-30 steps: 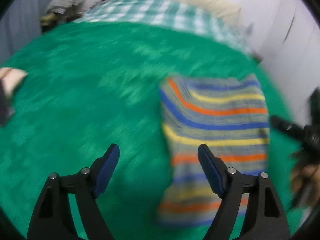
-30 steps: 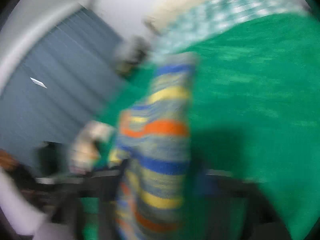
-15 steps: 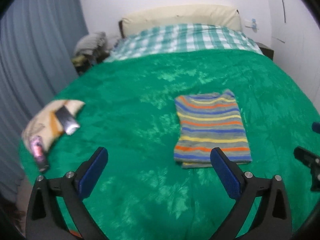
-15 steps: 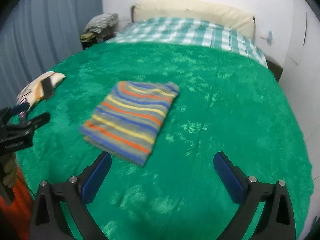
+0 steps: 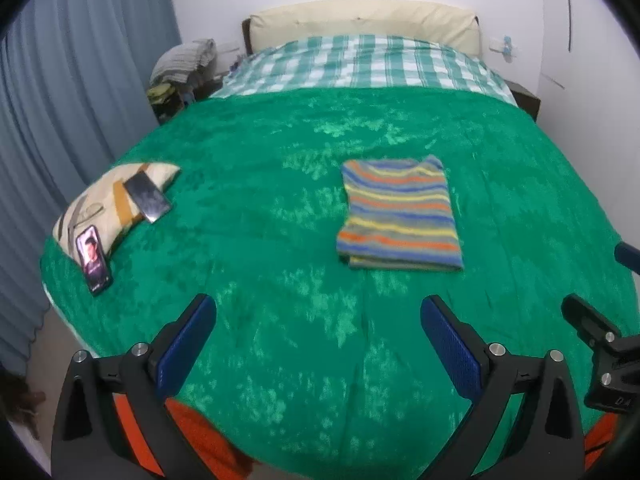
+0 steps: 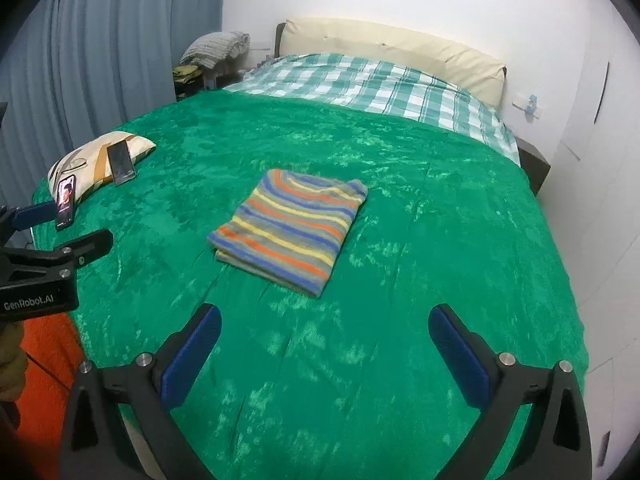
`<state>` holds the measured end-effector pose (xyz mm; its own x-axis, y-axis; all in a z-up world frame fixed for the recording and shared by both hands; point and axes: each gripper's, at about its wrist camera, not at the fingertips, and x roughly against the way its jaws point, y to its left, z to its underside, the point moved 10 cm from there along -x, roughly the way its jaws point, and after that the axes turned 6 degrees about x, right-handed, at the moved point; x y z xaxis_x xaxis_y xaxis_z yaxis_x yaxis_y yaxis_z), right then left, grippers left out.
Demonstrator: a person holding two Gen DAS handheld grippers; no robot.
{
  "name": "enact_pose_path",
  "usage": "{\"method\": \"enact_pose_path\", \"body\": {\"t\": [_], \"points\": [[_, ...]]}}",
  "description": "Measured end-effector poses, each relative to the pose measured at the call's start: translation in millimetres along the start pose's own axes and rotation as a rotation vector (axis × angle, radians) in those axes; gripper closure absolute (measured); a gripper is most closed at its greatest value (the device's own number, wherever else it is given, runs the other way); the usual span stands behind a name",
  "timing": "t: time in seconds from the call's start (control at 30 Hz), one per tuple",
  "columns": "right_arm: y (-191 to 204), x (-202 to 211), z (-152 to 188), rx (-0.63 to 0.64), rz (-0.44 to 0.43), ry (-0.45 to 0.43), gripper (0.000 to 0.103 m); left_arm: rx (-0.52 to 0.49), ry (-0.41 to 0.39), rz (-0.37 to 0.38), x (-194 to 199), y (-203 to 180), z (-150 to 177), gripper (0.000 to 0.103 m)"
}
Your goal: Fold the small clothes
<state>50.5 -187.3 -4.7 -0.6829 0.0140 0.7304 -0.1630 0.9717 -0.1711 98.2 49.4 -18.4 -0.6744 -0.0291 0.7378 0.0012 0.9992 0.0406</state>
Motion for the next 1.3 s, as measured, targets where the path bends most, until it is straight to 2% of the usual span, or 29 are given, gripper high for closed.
{"method": "enact_pose_path", "body": {"t": [0.1,0.33,1.03,1.3], "points": [[5.7,8.3,9.4,-0.005,-0.002,0.012,0.001,-0.027,0.024,-0.003,2.9,-1.4,10.9,0.001],[9.6,23.2,17.2,-0.013,0.003,0.019,0.001,-0.011,0.025,-0.017,8.7,5.1,16.7,0.001],[14.9,40.5,13.9,-0.001,0.025,0.014,0.001,-0.037,0.016,-0.006,29.2,4.7,18.5,0.0],[18.8,58.3,2.5,-0.029,-0.009,-0.01,0.001,-0.044,0.004,0.009,45.1,1.6,13.8,0.0]]}}
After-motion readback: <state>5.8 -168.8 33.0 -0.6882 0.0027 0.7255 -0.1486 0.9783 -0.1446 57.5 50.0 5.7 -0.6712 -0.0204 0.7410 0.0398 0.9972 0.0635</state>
